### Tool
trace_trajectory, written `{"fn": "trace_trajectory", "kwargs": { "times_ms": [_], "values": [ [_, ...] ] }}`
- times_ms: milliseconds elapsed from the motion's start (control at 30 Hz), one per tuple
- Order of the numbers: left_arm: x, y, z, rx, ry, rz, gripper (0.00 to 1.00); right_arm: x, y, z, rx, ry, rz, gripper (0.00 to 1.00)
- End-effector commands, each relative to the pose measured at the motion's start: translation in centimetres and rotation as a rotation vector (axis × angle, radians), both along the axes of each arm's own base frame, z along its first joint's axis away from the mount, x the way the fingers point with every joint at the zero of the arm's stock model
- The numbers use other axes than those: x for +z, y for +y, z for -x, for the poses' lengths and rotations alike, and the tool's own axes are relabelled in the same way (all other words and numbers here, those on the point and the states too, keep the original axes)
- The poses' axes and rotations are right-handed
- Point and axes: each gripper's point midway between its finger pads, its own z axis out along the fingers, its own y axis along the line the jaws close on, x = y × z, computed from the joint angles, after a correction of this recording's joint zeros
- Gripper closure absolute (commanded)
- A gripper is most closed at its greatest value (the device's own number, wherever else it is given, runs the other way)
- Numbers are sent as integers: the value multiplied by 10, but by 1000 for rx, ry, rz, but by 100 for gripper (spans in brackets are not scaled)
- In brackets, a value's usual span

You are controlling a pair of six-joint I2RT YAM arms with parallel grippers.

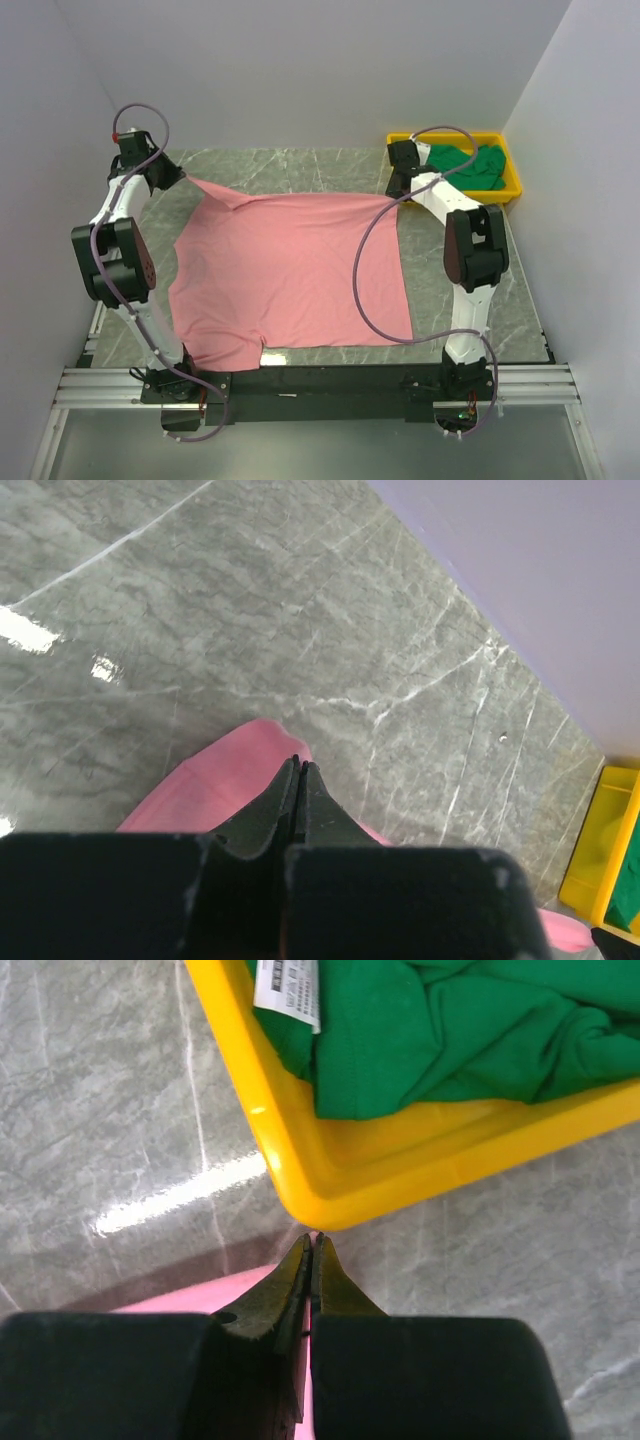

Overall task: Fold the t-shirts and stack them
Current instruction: Fold the tshirt

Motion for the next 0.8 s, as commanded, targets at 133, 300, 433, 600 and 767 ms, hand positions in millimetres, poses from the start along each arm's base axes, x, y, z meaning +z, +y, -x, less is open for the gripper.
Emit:
{"fn": "trace_trajectory", "kwargs": {
  "times_ms": [133,300,433,600,767],
  "values": [
    [36,-1,29,30,-42,-21,99,35,-21,7,-36,-98,38,100],
    [29,-5,49,35,-7,-10,99,36,-22,16,-35,-106,31,100],
    [32,-5,62,54,-3,-16,99,30,-21,26,-28,-90,29,100],
    [43,-8,80,69,-15,-23,99,28,-23,38,-23,-83,26,100],
    [45,-9,104,102,-24,-21,99,30,-22,47,-16,-89,23,100]
  ]
}}
